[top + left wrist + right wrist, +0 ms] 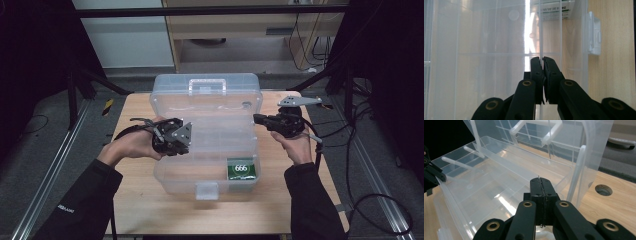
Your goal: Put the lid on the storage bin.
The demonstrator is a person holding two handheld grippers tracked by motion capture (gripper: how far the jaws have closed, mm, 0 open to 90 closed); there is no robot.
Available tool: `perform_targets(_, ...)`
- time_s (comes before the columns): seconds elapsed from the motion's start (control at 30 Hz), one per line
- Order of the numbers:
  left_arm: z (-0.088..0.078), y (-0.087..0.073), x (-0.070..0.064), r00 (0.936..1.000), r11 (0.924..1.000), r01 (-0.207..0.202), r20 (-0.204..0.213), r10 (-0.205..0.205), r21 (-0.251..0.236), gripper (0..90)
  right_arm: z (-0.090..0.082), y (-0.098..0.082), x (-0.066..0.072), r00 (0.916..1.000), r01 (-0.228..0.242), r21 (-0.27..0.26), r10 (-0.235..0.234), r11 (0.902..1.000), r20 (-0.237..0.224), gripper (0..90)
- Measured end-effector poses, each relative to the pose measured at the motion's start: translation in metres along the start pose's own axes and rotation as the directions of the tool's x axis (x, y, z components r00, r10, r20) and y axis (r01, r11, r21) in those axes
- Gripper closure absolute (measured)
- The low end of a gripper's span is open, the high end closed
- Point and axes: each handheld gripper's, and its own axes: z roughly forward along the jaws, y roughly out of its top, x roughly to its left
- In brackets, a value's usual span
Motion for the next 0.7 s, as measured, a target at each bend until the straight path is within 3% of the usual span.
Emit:
perform_targets(0.33, 0.0008, 0.0004, -0.0018, 1.0, 1.0, -0.002, -0.003, 0.002, 0.003, 86.5, -0.0012, -0.0005, -0.0026, 1.0, -0.003, 0.01, 0.003, 0.9999, 0.007, 90.0)
perform_targets(0.7, 0.0038, -0.0006, -0.0059, 0.9997, 1.0, -0.009, 0.021, 0.009, 0.002, 86.5, 0.0007, -0.0013, -0.0056, 0.9999, -0.006, 0.006, 0.006, 1.0, 0.015, 90.0)
